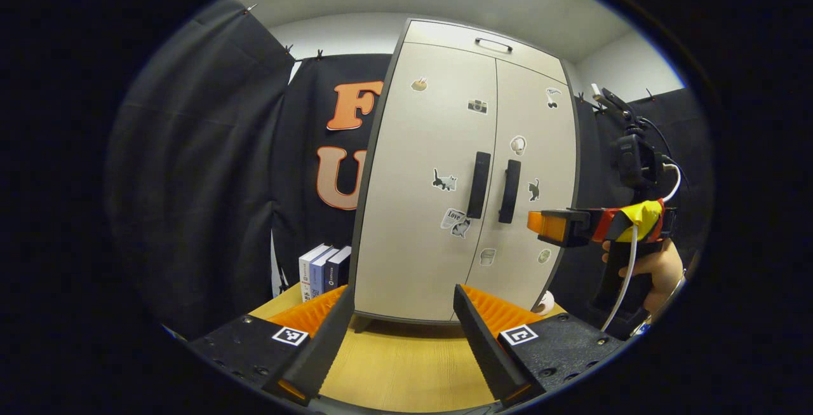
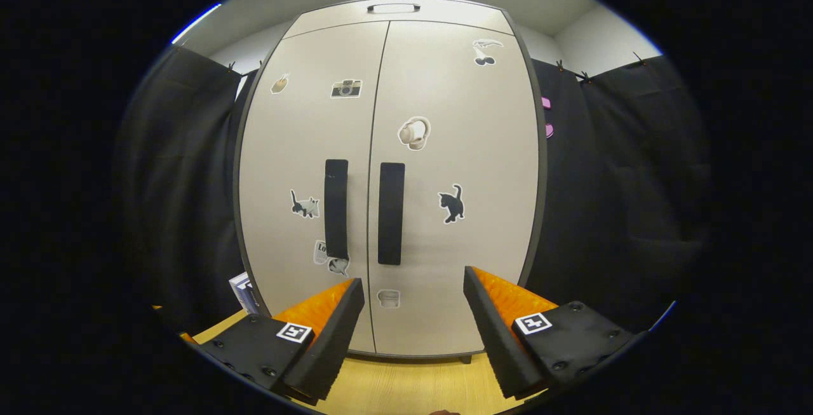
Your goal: Open the right door of the double-door shoe cabinet with the right hand, and open the left door with the left hand.
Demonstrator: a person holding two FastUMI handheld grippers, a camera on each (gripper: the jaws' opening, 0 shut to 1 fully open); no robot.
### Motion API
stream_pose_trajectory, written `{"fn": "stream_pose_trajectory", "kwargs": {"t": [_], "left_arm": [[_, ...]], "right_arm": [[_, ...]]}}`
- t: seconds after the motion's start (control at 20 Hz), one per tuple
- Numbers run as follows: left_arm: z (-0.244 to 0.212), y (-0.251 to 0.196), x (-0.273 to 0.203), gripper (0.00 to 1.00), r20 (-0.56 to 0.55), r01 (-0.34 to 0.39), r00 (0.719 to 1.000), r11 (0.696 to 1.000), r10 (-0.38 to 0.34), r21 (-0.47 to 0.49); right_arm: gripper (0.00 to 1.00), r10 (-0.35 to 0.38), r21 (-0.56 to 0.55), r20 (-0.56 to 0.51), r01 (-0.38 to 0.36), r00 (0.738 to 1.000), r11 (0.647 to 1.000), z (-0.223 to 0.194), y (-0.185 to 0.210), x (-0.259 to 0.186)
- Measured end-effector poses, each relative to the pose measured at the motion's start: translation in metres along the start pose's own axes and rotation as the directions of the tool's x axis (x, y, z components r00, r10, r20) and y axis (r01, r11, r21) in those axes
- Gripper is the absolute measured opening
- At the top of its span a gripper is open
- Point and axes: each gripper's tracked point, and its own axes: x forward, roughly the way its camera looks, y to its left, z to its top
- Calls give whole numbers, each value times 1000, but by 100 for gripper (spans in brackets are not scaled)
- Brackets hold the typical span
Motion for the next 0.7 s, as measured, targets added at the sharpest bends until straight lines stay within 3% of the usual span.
{"fn": "stream_pose_trajectory", "kwargs": {"t": [0.15,0.2,0.25,0.4,0.45,0.7], "left_arm": [[-3,9,8,95,1,-18,1000,1000,18,13],[-6,11,9,95,-4,-22,1000,1000,22,12],[-9,14,12,95,-11,-25,1000,1000,25,10],[-14,19,16,95,-24,-36,999,999,36,1],[-16,22,19,95,-27,-40,999,999,40,1],[-15,39,26,95,-26,-76,997,997,76,10]], "right_arm": [[100,-21,-25,48,22,999,999,23,7,25],[92,-25,-24,53,26,998,999,28,9,34],[98,-31,-18,55,32,998,999,32,12,42],[96,-15,-18,44,16,999,1000,37,24,65],[89,-19,-24,33,20,999,1000,36,26,73],[76,-58,-31,2,58,998,998,28,22,96]]}}
